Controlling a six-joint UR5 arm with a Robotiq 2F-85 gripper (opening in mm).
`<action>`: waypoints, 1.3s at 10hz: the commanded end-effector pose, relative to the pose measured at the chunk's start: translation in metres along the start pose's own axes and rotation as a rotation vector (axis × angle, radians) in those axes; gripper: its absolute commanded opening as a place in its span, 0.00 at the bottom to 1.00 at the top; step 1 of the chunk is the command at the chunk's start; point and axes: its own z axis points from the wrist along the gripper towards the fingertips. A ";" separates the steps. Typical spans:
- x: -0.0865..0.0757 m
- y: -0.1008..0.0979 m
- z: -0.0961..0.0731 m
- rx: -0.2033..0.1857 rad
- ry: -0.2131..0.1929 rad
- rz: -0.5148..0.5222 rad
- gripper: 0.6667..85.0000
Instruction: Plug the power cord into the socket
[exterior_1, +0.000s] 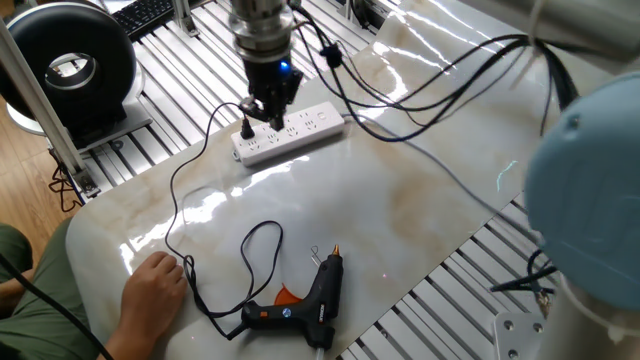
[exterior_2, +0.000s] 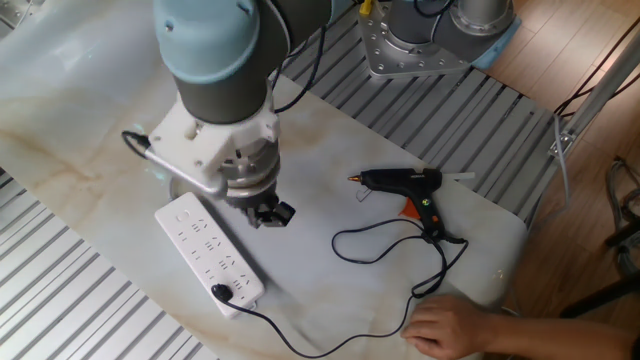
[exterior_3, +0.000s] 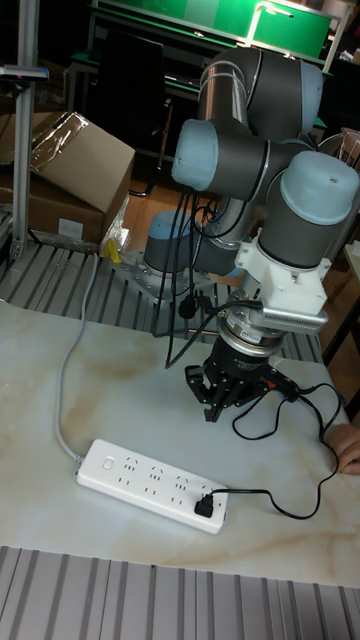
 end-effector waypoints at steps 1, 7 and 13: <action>0.012 -0.003 0.004 -0.011 0.011 0.146 0.15; 0.014 -0.102 -0.015 0.042 -0.004 0.017 0.19; 0.052 -0.127 -0.025 -0.021 0.040 0.098 0.15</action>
